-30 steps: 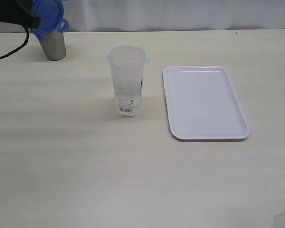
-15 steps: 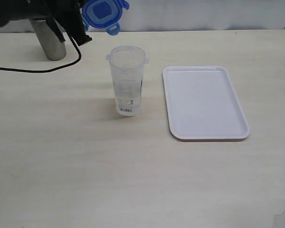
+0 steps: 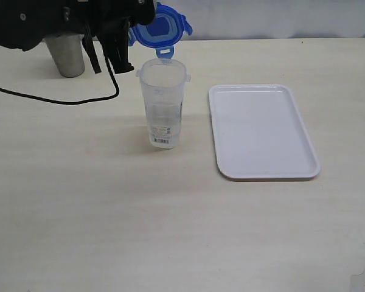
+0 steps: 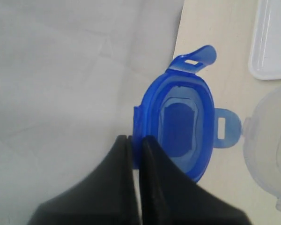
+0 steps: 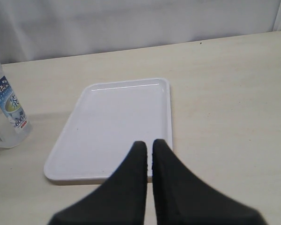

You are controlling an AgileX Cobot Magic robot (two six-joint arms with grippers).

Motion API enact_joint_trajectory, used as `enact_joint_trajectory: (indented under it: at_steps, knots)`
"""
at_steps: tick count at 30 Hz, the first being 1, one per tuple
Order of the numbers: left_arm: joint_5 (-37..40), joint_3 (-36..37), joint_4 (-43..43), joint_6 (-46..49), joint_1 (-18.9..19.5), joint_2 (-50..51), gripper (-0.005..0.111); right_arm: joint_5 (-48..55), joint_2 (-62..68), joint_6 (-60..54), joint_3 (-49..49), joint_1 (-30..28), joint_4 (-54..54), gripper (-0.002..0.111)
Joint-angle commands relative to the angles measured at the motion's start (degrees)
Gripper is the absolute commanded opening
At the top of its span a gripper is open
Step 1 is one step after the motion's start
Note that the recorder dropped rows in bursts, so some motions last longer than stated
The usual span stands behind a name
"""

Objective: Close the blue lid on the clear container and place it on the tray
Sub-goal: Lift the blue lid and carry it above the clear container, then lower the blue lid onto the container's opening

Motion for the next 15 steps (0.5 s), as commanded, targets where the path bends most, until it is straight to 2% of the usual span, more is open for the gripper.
enact_joint_trajectory:
  at_steps: [1, 8, 15]
  knots:
    - [2.1, -0.32, -0.06, 0.59, -1.24, -1.42, 0.0, -0.14, -0.29, -0.12, 0.2, -0.4, 0.03, 0.004]
    - [3.32, 0.65, -0.06, 0.82, -1.96, -2.89, 0.0, -0.14, -0.29, -0.12, 0.2, -0.4, 0.03, 0.004]
    - [8.11, 0.74, 0.03, 0.82, -2.24, -3.36, 0.0, -0.14, -0.29, -0.12, 0.2, -0.4, 0.03, 0.004]
